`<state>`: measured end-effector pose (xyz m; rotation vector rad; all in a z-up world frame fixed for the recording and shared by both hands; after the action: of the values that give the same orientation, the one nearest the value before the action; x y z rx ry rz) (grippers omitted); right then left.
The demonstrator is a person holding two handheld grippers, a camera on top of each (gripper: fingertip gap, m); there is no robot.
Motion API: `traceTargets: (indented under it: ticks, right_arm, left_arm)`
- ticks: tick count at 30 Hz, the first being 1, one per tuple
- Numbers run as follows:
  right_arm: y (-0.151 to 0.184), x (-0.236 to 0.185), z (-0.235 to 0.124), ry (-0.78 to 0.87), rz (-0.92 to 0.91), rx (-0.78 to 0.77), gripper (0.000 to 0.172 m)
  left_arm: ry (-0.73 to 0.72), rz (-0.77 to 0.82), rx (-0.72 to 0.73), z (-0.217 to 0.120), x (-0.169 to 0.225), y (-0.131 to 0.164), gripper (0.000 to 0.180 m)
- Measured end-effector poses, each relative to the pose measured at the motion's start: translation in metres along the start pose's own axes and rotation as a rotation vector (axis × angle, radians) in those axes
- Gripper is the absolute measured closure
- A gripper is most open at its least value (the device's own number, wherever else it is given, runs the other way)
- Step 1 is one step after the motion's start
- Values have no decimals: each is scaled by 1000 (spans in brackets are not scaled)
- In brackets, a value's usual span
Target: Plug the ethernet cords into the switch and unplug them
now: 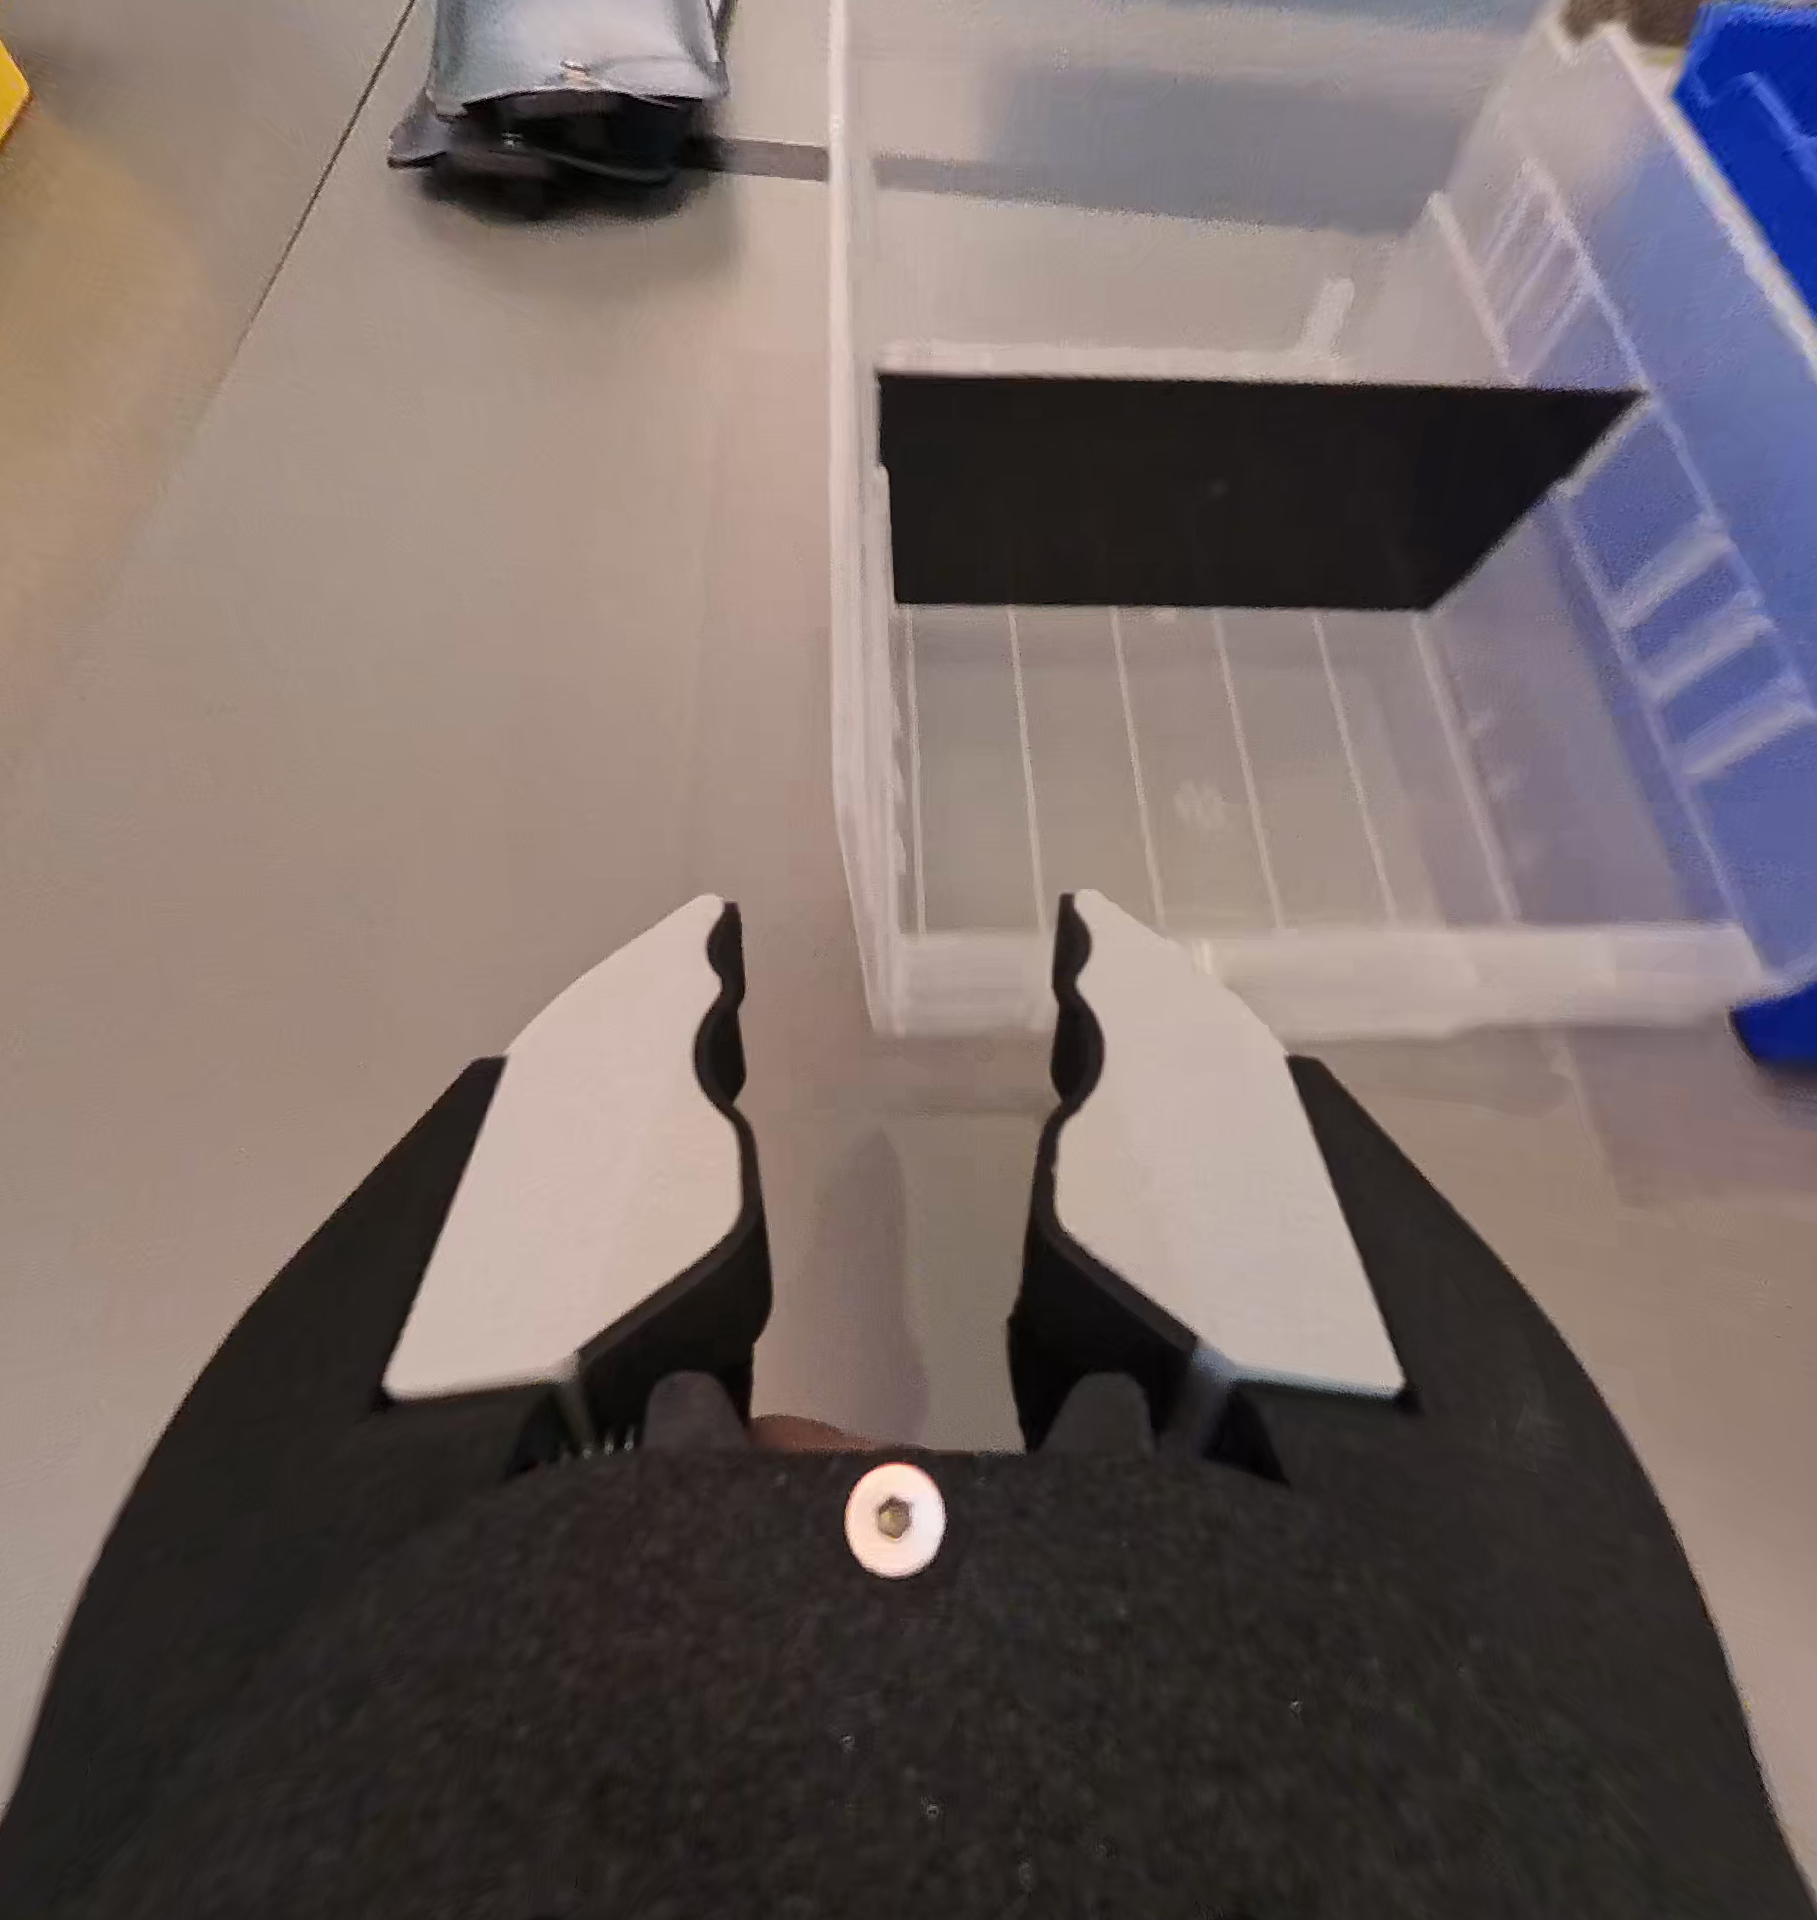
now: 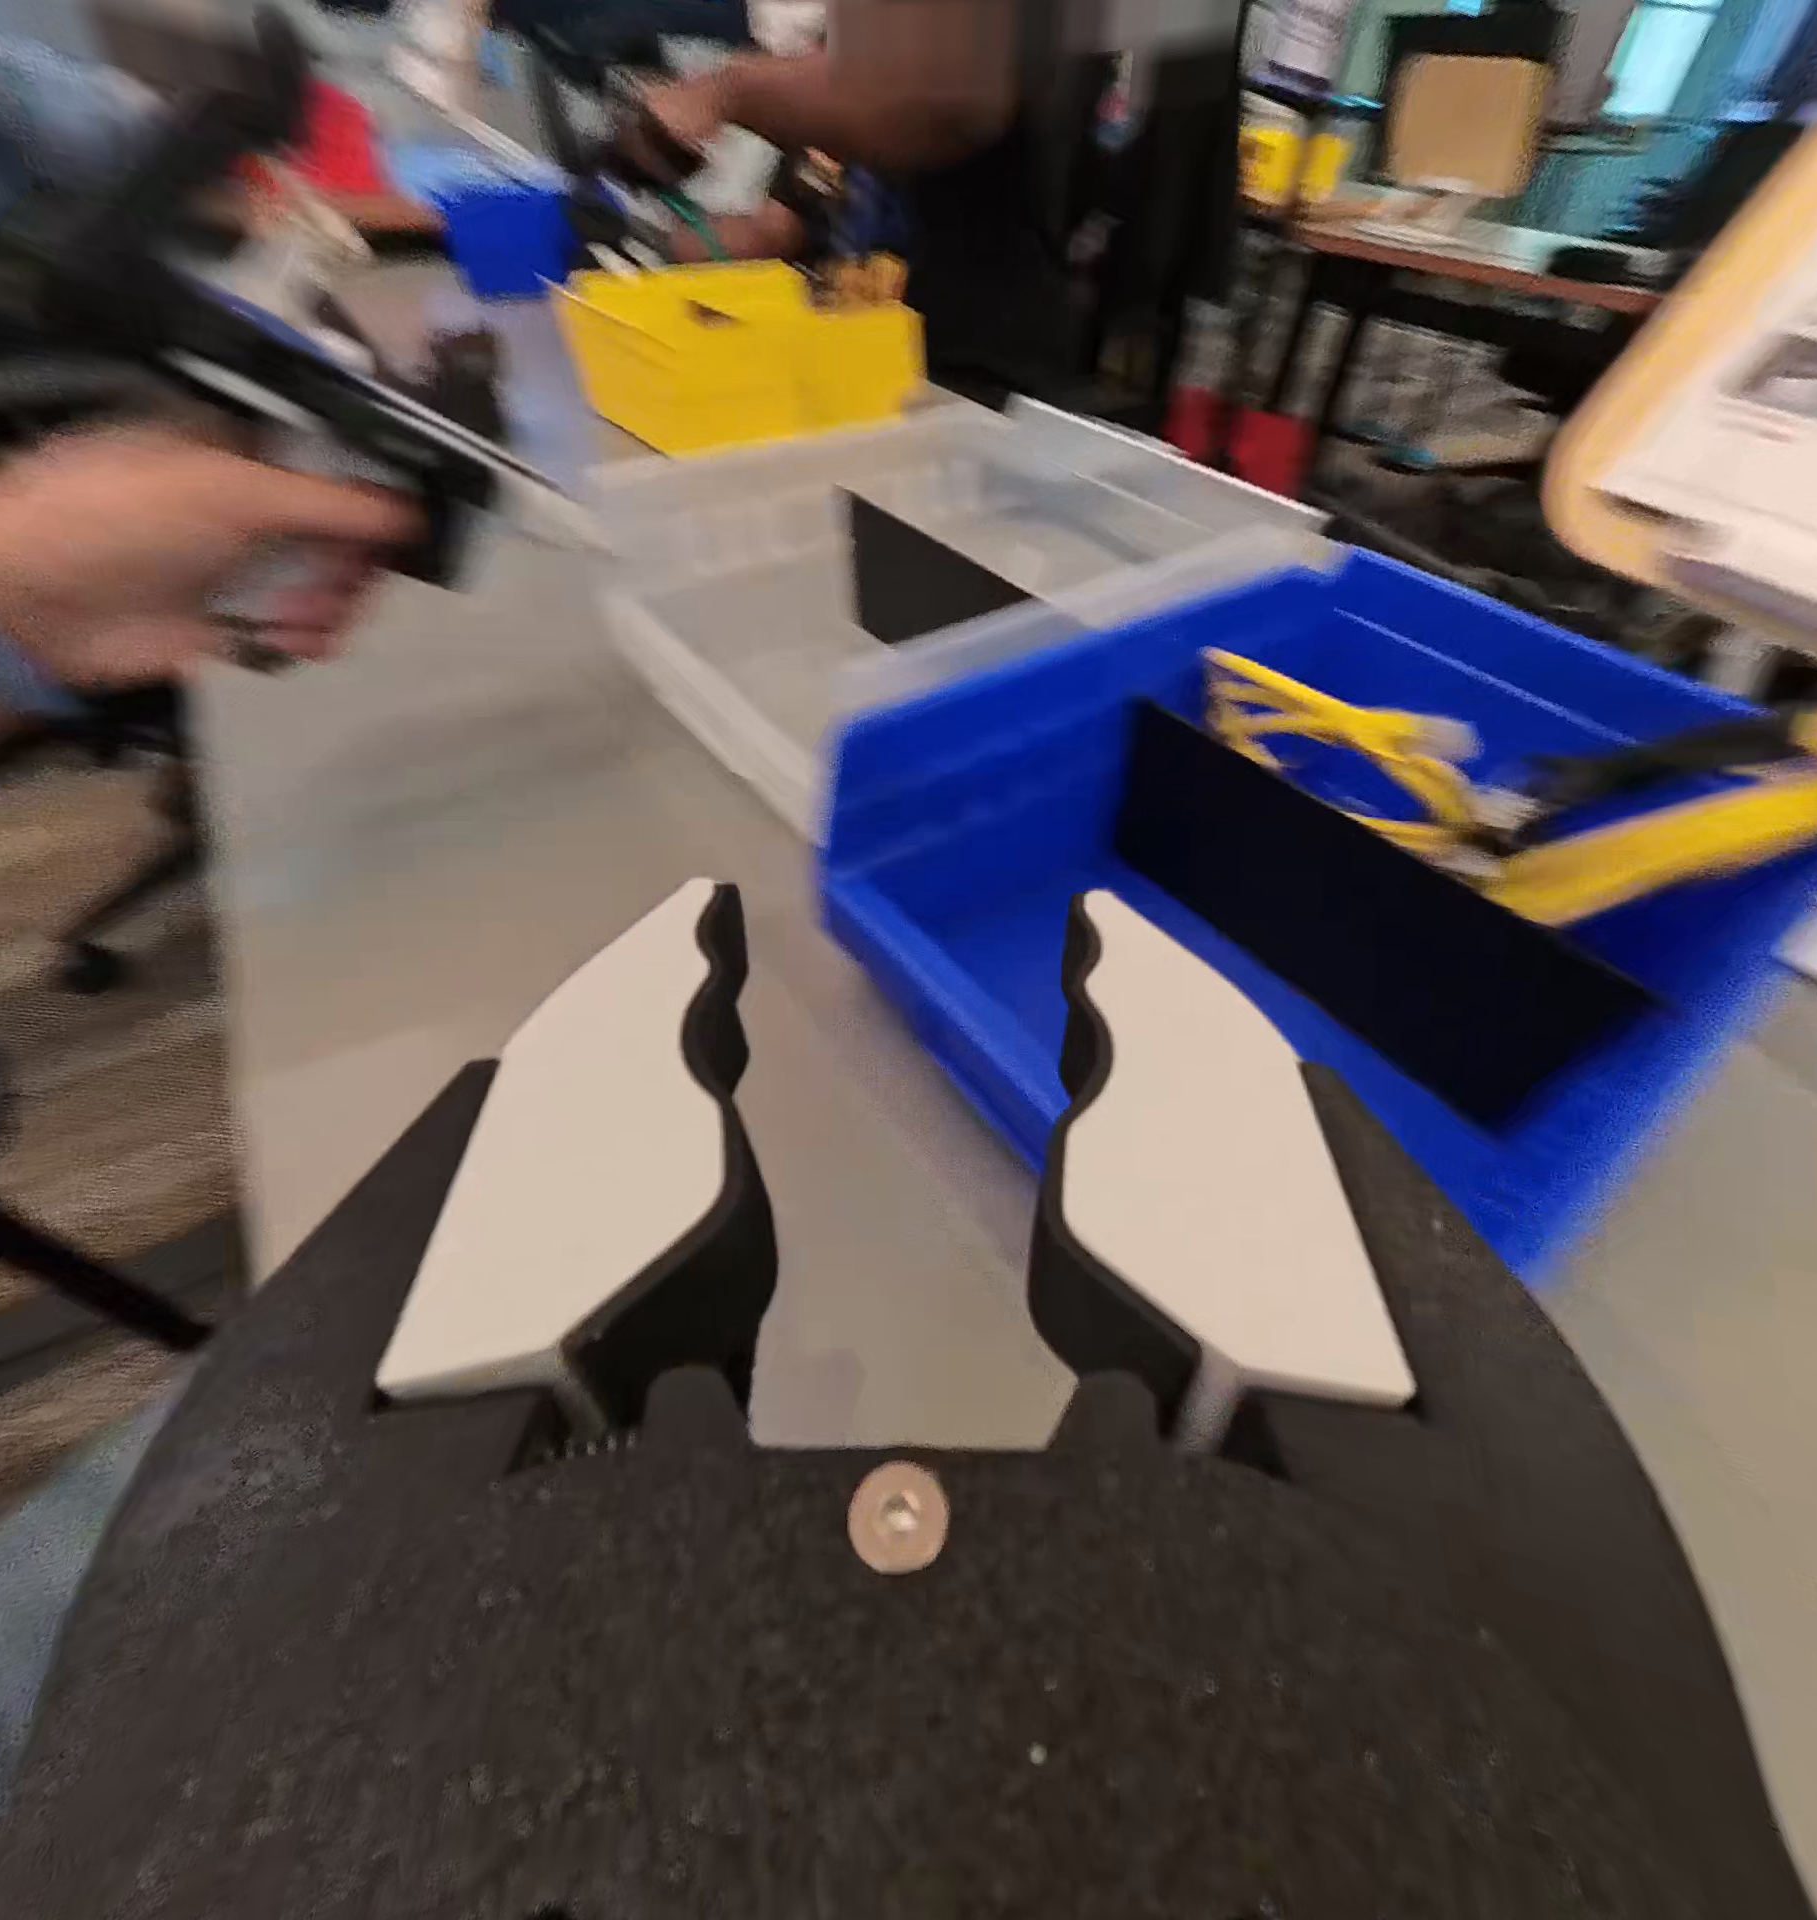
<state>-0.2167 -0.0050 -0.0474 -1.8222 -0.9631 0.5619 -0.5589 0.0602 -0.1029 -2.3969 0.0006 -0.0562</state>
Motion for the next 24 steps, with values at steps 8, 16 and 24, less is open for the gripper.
traceTargets:
  ticks: [8, 16, 24]
  right_arm:
    - [13, -66, 41, -166, 215, -23, 117]
    - [19, -96, 94, -44, 198, -126, 94]
    - [16, -99, 129, 60, 202, -252, 140]
  left_arm:
    - [38, -101, 25, 17, 1, -5, 177]
    - [1, -115, 52, -44, 9, 62, 177]
    - [-47, -176, 122, -101, 25, 124, 177]
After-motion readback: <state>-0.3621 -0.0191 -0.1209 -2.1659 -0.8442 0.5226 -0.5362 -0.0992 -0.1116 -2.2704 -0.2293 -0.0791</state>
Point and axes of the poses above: each gripper's, where its closed fingertips meet, z out along the fingers, y out of its underside, x = y × z across the jaws, the point moved 2 cm from there along -z, back along the fingers, and after that the axes turned 11 degrees about -x, right-handed, at the moved point
